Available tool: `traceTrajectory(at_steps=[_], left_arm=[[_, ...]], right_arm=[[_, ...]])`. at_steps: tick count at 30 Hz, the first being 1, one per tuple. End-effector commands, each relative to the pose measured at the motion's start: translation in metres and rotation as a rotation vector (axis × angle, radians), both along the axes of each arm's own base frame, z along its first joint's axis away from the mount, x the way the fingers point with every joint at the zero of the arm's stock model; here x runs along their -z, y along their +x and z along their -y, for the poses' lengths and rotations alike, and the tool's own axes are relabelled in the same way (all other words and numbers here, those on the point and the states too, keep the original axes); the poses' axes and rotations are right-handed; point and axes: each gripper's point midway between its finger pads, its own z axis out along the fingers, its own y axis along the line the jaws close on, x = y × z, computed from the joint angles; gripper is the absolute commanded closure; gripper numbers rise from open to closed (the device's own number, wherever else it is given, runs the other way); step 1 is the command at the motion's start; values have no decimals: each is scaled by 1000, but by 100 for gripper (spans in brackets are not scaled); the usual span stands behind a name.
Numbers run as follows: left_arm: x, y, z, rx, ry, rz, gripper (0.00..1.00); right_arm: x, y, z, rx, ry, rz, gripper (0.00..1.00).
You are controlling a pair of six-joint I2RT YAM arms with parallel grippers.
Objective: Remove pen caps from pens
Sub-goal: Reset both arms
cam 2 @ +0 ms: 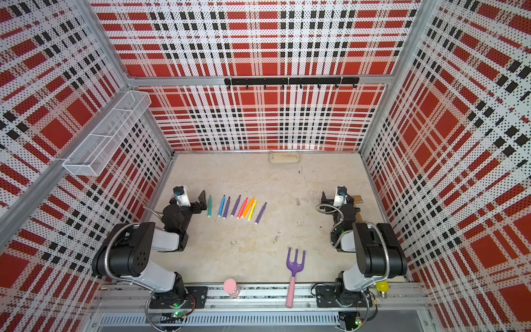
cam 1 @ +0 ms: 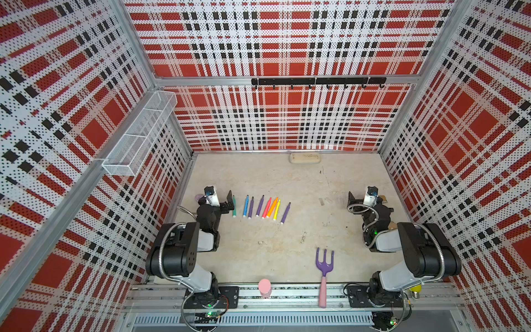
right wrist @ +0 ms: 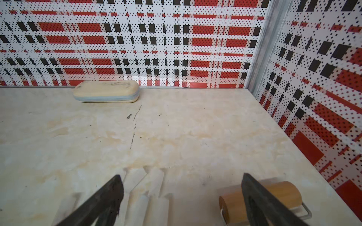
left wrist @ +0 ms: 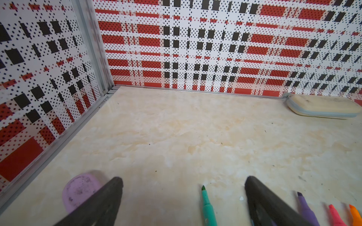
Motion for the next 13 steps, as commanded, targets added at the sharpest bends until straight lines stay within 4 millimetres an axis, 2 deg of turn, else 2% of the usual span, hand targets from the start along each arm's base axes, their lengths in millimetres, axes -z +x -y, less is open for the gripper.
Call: traceTrajectory(at_steps=[1,13], left_arm=[[-7,4,3,10,11,17,1],[-7,4,2,9,11,17,1]], right_arm=[[-13,3,-1,0,9,49,0],[-13,4,-1,12,1,48,0]])
